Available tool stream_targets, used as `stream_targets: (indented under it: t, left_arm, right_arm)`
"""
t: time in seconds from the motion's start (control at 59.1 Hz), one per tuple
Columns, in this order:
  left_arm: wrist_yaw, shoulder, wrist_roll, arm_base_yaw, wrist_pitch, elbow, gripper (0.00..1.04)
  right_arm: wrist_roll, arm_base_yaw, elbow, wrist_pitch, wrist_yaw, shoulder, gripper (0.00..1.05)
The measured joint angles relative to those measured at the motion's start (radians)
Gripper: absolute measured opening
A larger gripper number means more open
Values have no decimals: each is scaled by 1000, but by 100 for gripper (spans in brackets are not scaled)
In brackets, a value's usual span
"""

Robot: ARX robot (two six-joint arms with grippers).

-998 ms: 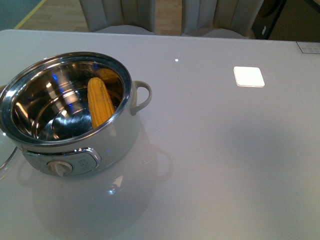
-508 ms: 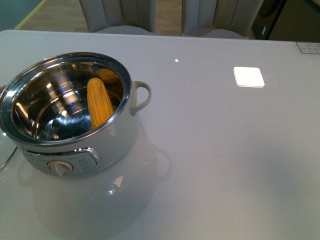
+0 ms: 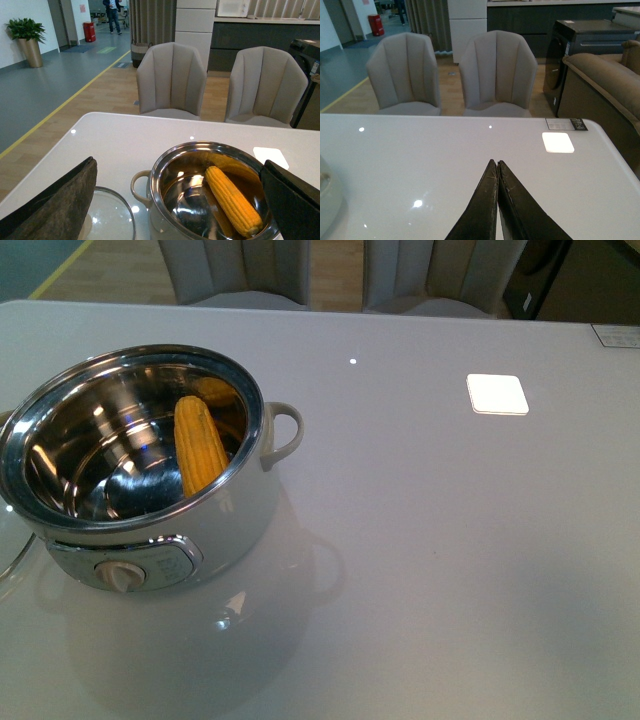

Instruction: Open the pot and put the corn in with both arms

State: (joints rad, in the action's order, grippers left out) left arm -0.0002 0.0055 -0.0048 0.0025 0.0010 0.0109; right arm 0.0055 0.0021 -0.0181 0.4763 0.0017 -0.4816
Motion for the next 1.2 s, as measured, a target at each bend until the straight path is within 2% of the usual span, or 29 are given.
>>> stream_targets:
  t: [0.423, 0.778, 0.88, 1.202]
  left_arm:
    - [0, 0, 0, 0, 0, 0, 98]
    - [0, 0, 0, 0, 0, 0, 98]
    - [0, 0, 0, 0, 0, 0, 98]
    - [0, 0, 0, 0, 0, 0, 98]
  right_arm:
    - [0, 0, 0, -207, 0, 213, 2]
    - [0, 0, 0, -298, 0, 304, 2]
    - [0, 0, 0, -458, 0, 435, 2]
    - [0, 0, 0, -475, 0, 475, 2]
